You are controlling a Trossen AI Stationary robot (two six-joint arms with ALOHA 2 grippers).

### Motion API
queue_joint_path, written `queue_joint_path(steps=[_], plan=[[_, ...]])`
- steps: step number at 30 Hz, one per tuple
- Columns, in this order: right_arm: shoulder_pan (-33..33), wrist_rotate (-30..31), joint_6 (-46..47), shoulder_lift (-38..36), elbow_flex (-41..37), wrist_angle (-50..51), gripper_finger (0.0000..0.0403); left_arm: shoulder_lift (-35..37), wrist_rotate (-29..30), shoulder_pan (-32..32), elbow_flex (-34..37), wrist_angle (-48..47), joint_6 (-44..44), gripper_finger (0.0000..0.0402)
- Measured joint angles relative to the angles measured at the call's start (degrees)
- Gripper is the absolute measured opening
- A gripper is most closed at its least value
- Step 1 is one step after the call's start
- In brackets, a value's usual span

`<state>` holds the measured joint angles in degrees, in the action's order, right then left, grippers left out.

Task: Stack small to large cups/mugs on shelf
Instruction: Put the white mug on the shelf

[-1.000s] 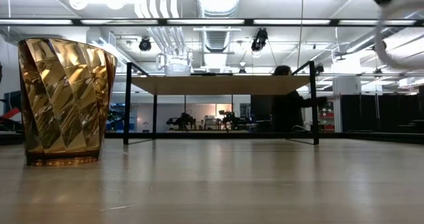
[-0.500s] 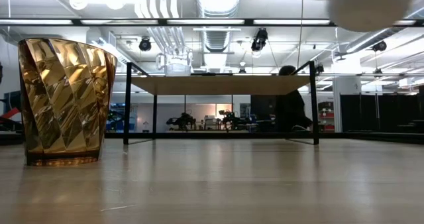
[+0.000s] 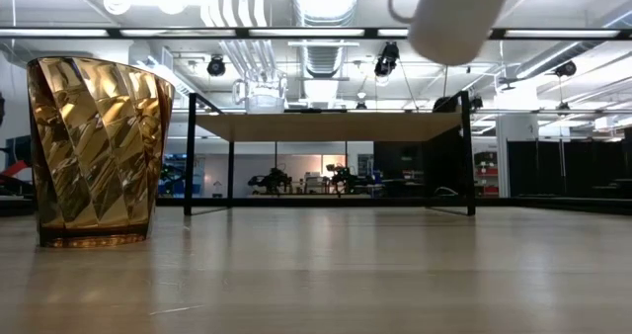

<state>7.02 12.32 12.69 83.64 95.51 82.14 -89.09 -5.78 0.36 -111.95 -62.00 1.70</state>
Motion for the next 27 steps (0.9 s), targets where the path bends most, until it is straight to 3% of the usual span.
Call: queue_joint_path(steps=[3, 9, 21, 27], plan=[[-3.15, 1.06, -6.1, 1.64, 1.53, -3.34, 0.0009, -0.39, 3.1, 0.91, 0.65, 1.69, -3.1, 0.0096], [-9.09, 1.9, -14.28, 6.93, 5.92, -8.84, 0.0009, -1.94, 3.21, 3.07, 1.8, 4.14, -3.72, 0.0096], [-16.62, -0.72, -19.1, 18.67, 18.21, -7.01, 0.0009, -5.57, 3.39, 5.47, 2.02, 4.01, -10.17, 0.0096], [-16.8, -0.57, -20.26, 21.44, 26.44, -3.4, 0.0009, -6.74, 10.84, 6.76, 2.43, 4.55, -13.46, 0.0095]])
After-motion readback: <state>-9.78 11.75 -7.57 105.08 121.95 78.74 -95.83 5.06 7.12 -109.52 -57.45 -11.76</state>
